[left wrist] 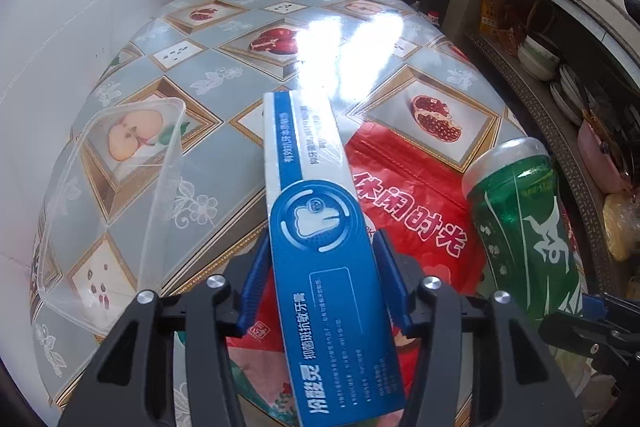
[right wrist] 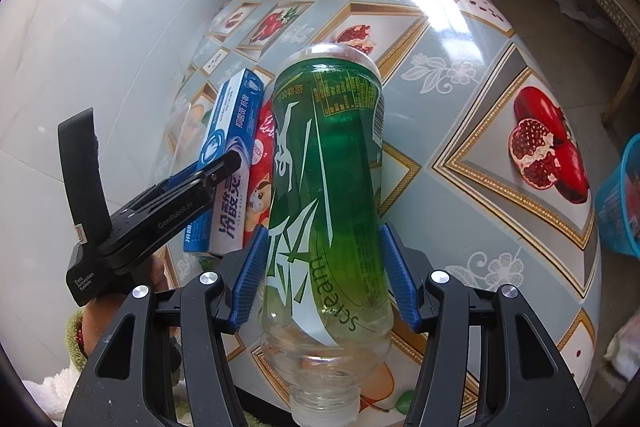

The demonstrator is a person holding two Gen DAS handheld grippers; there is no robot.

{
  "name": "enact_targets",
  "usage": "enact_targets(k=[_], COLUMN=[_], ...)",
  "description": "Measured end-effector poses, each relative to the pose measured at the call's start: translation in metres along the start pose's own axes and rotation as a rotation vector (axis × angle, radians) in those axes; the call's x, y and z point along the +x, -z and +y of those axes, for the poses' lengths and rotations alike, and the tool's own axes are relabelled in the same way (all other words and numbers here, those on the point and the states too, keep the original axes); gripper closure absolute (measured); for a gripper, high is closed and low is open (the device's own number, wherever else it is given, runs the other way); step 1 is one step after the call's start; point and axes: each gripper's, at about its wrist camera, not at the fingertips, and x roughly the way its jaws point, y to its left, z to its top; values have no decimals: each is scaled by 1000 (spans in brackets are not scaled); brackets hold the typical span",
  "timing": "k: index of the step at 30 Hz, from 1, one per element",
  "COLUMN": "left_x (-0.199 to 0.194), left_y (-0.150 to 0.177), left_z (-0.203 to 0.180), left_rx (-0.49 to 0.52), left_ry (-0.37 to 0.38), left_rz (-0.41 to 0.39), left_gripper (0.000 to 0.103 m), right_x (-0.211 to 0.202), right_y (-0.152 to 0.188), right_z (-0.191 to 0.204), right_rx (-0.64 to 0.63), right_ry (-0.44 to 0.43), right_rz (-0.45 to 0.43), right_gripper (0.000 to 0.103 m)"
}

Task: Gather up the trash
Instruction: 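Lift the green bottle and toothpaste box off the table with both grippers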

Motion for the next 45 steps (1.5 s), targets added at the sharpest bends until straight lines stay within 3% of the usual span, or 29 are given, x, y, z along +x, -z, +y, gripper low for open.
enact_targets(k=[5, 10, 19, 23, 25, 37, 41, 45], left_x=[-23, -51, -43, -37, -35, -16, -14, -16], left_y=[5, 19, 59, 51, 44, 32, 34, 36], left_z=[3, -1, -15, -16, -17, -44, -44, -45], left_rx=[-5, 8, 17, 0, 1, 132, 157, 162], left_ry=[55, 156, 267, 262, 259, 181, 160, 154], left_rz=[-27, -14, 188, 185, 171, 126, 113, 101], left_gripper=[57, 57, 56, 46, 44, 45, 53, 53], right_x=[0, -6, -15, -12, -11, 2, 4, 4], right_y=[-1, 0, 12, 9, 7, -2, 0, 1], right_z=[-1, -2, -4, -3, -3, -3, -4, -7], right_rx=[6, -7, -41, -31, -24, -11, -15, -8], right_ry=[-6, 18, 59, 64, 67, 89, 94, 86], right_rz=[1, 0, 41, 47, 39, 44, 55, 55], right_gripper=[49, 49, 48, 47, 40, 40, 40, 41])
